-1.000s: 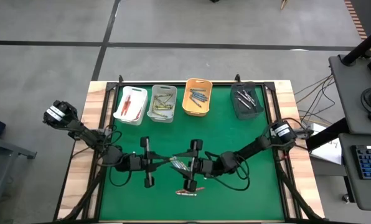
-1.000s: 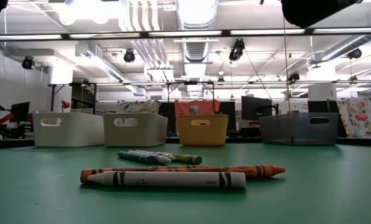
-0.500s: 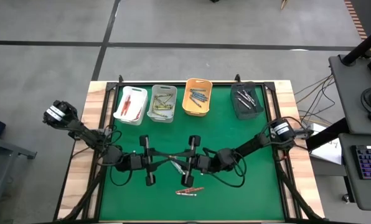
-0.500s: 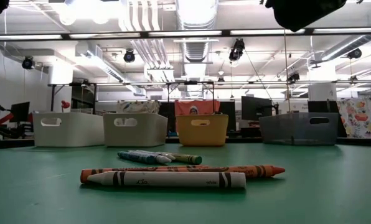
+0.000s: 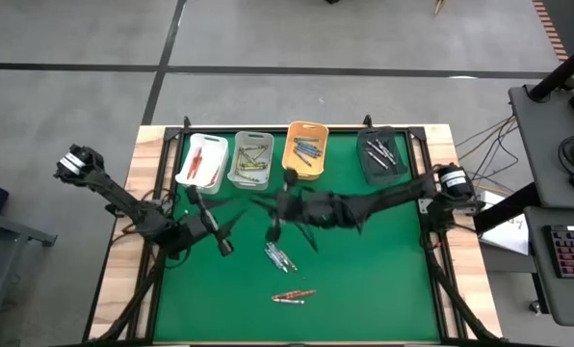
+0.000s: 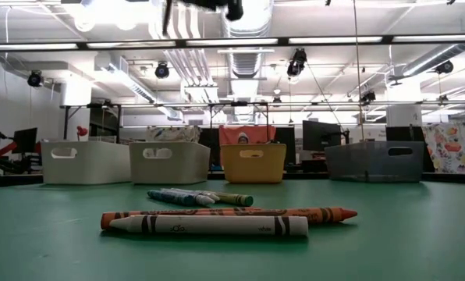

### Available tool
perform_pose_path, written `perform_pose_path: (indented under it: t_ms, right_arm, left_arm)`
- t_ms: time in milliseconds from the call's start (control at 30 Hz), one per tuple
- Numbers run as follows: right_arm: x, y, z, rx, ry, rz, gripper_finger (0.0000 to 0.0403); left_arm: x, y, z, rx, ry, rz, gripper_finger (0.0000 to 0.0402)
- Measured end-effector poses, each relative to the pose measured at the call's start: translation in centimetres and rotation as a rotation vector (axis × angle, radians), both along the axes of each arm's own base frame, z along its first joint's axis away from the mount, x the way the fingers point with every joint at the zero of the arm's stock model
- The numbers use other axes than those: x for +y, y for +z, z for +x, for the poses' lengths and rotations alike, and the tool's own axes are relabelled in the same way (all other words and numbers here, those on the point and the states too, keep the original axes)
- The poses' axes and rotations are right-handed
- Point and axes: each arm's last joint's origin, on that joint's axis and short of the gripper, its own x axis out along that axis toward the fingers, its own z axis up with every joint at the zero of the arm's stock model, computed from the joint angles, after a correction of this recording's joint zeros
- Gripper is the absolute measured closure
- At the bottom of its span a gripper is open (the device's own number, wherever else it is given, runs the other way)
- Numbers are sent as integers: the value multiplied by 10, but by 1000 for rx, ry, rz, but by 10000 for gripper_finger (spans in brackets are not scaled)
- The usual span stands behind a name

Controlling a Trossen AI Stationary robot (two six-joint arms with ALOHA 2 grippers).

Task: Sort crayons
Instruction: Put the green crayon into the gray bin

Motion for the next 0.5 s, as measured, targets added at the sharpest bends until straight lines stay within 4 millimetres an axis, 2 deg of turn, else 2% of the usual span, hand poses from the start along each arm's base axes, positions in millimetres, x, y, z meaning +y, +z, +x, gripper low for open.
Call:
perform_pose_path:
  t_ms: [133, 200, 333, 500]
  right_arm:
    - [-45, 12, 11, 114, -74, 46, 387]
    - [-72, 10, 18, 161, -88, 88, 387]
    - [-125, -10, 30, 233, -103, 171, 387]
    - [-177, -34, 38, 241, -134, 275, 388]
  left_arm:
    - [12, 10, -13, 44, 163, -43, 232]
    - [16, 14, -18, 63, 217, -57, 232]
    - [22, 17, -25, 101, 261, -44, 232]
    - [27, 21, -32, 111, 279, -48, 232]
